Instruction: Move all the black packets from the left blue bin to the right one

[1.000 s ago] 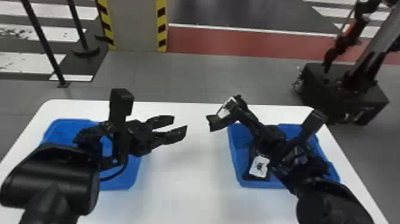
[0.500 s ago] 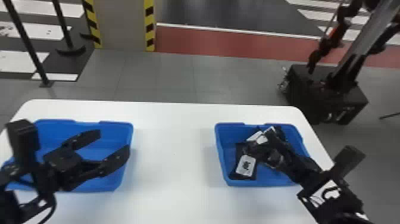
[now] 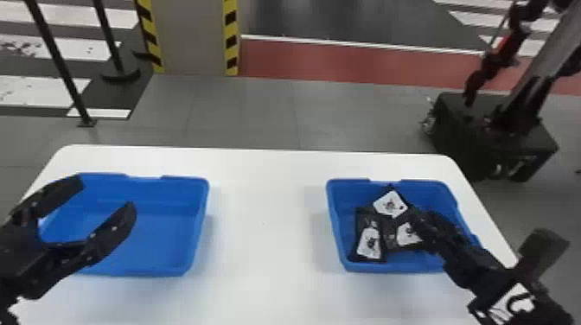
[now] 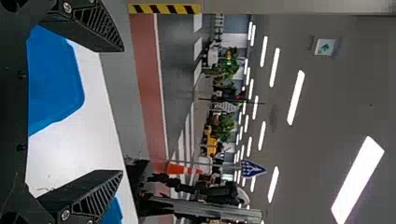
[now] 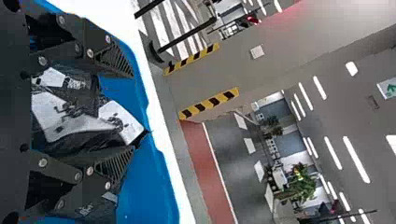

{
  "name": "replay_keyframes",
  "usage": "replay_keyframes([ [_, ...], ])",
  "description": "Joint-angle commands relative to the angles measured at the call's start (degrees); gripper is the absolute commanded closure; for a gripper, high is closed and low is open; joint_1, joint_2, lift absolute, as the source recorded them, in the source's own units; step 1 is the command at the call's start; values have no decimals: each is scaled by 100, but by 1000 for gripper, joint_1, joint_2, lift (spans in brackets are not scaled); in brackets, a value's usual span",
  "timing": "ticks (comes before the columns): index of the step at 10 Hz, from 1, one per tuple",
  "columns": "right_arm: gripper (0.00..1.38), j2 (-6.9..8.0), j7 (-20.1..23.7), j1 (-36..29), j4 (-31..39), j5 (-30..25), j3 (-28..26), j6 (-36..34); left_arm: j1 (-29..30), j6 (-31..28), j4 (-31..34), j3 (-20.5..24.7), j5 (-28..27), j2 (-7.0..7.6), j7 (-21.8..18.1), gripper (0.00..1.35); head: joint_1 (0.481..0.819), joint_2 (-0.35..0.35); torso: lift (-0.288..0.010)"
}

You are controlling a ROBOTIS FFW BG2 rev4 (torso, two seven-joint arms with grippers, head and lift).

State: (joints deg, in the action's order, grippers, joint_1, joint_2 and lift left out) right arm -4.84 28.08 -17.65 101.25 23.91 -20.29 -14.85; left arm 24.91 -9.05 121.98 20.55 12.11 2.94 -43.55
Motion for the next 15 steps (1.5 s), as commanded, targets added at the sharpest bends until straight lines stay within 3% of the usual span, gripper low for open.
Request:
replay_keyframes([
  [1, 144, 203, -39, -626, 1034, -730, 8, 262, 251, 512, 1, 72, 46, -127, 66, 110, 695, -93, -110],
  [2, 147, 423, -39, -893, 1413, -1152, 8, 740, 490, 906, 1, 55, 46, -232, 277, 110, 695, -87, -110],
  [3, 144, 490, -39, -1160, 1751, -1468, 26, 1232, 813, 1356, 1, -24, 160, -309, 708, 110, 695, -71, -110],
  [5, 125, 490, -48, -1498, 1948, -1644, 201, 1781, 1207, 1693, 1, -68, 160, -309, 1182, 108, 695, -41, -110],
  [7, 125, 490, -531, -2299, 2581, -1829, 588, 2203, 1559, 2171, 1, -604, 336, -309, 1806, 110, 695, -1, -110],
  [9, 124, 490, -760, -2623, 2440, -1811, 948, 2259, 1868, 2340, 1, -1176, 705, -309, 2237, 110, 695, 12, -110],
  [12, 128, 490, -804, -2651, 2271, -1811, 1230, 2273, 2009, 2425, 1, -1677, 1039, -57, 2597, 110, 695, 6, -110],
  [15, 133, 490, -839, -2665, 2243, -1829, 1265, 2273, 2009, 2453, 1, -1808, 1136, 40, 2641, 110, 695, -2, -110],
])
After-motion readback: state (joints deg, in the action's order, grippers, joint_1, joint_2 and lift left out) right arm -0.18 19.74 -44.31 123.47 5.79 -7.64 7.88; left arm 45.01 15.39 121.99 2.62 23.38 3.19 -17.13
